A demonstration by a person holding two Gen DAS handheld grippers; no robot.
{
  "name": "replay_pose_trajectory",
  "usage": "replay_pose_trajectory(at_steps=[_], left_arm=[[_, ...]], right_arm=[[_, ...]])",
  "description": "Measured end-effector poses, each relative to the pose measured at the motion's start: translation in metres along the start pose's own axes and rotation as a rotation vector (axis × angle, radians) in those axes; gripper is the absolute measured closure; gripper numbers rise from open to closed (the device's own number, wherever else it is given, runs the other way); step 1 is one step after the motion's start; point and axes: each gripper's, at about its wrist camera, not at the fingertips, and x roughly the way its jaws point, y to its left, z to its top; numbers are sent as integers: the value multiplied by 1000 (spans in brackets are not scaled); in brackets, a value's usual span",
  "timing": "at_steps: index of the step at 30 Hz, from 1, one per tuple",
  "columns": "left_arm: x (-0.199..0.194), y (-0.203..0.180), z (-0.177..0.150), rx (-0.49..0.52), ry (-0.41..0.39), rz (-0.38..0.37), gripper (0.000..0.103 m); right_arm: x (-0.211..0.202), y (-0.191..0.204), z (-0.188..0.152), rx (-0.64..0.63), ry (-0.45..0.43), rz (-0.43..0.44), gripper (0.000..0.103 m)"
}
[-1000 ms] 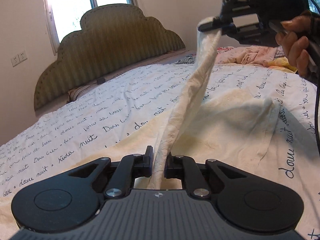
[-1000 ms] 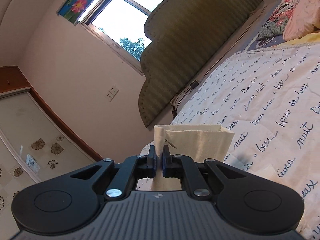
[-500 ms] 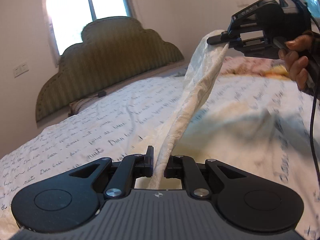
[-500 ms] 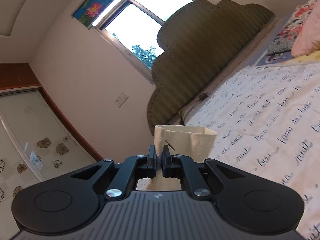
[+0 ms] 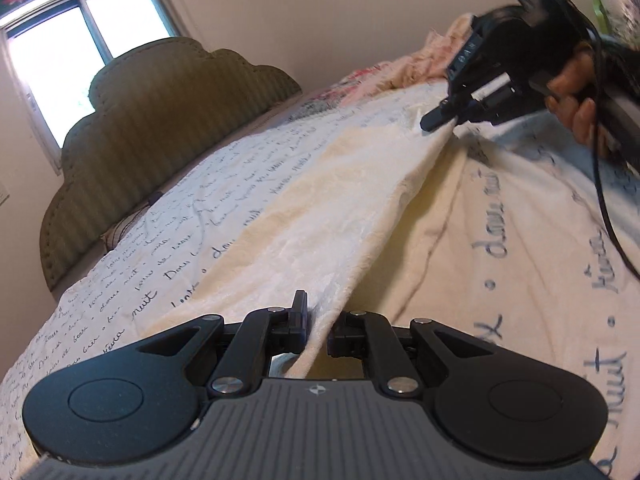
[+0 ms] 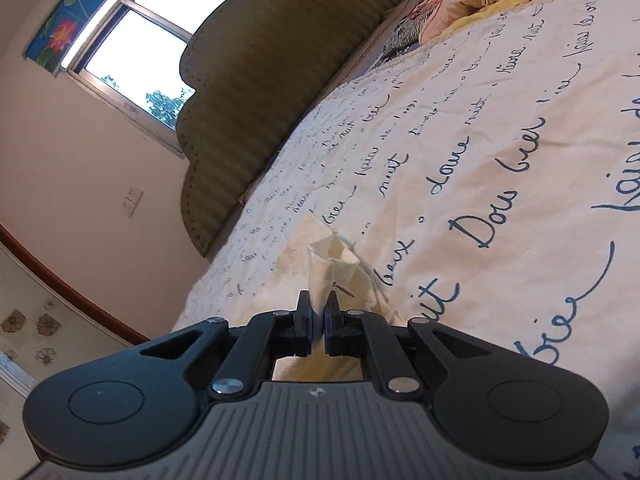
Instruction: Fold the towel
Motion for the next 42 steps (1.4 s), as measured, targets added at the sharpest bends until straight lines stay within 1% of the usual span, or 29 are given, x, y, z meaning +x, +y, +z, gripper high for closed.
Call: replay_pose_trajectory(at_steps=[1,3,4,6,8,9,10,11,12,13,14,17,19,20,22,24,25,26,27,28,29,31,34,35,36,37,38,40,42], left_arm=[[3,-3,-3,16,15,-3,92],[4,-2,-5,22,23,1,85],[3,-1,-4,21,22,1,80],[1,4,-1,6,34,-14,75],[-6,8,0,-21,29,-30,60],[-10,13,1,-44,26,-48,57],[-14,17,3,-69,20,-68,50],[-17,23,4,-99,9,-87,42],[-21,29,5,-133,-4,-100,37],[-24,34,7,-164,-13,-99,31],[-27,41,8,-195,-23,-93,29],[-29,66,11,-317,-25,-79,29],[-27,84,8,-399,-18,-51,28],[-25,92,5,-419,-4,-16,27],[-18,104,-2,-434,51,73,27],[-6,116,-13,-452,125,98,26],[-1,121,-19,-473,166,94,27],[3,125,-25,-499,196,88,28],[4,127,-30,-527,207,77,28],[2,130,-34,-562,201,61,28],[-1,131,-36,-590,186,45,28],[-7,130,-35,-609,148,18,27],[-2,112,-27,-531,133,8,27],[-1,104,-26,-496,134,9,27],[3,96,-25,-463,138,8,27],[3,89,-27,-439,140,6,26],[2,84,-28,-418,133,4,26],[-1,77,-32,-382,111,12,26],[-2,75,-36,-374,96,20,24]], right_arm=[[2,2,-1,-21,20,-31,95],[2,3,-2,-25,37,-51,95],[-1,3,-1,-13,33,-50,95],[-9,5,0,-6,5,-65,93],[-23,14,2,-50,-87,-141,89],[-31,20,3,-88,-156,-188,89],[-36,28,4,-130,-217,-222,88],[-38,38,6,-176,-255,-229,87],[-34,49,9,-226,-256,-211,86],[-27,60,12,-276,-221,-185,86],[-16,72,13,-333,-170,-159,86],[30,106,4,-514,-4,-76,84],[64,120,-6,-580,93,-66,84],[78,123,-8,-598,128,-74,84],[105,123,-10,-614,171,-142,84],[121,113,-9,-646,191,-244,85],[121,106,-7,-641,181,-256,85],[115,103,-4,-606,163,-246,85],[106,102,-3,-575,136,-238,85],[89,100,-1,-555,99,-222,84],[77,100,-3,-549,84,-196,82],[55,102,-10,-530,110,-101,82],[34,100,-28,-500,212,29,81],[32,98,-35,-508,247,31,75],[32,96,-42,-534,270,-11,71],[30,94,-50,-583,273,-76,68],[25,92,-54,-615,259,-99,68],[5,89,-51,-572,192,-123,68],[-20,85,-43,-481,73,-135,67]])
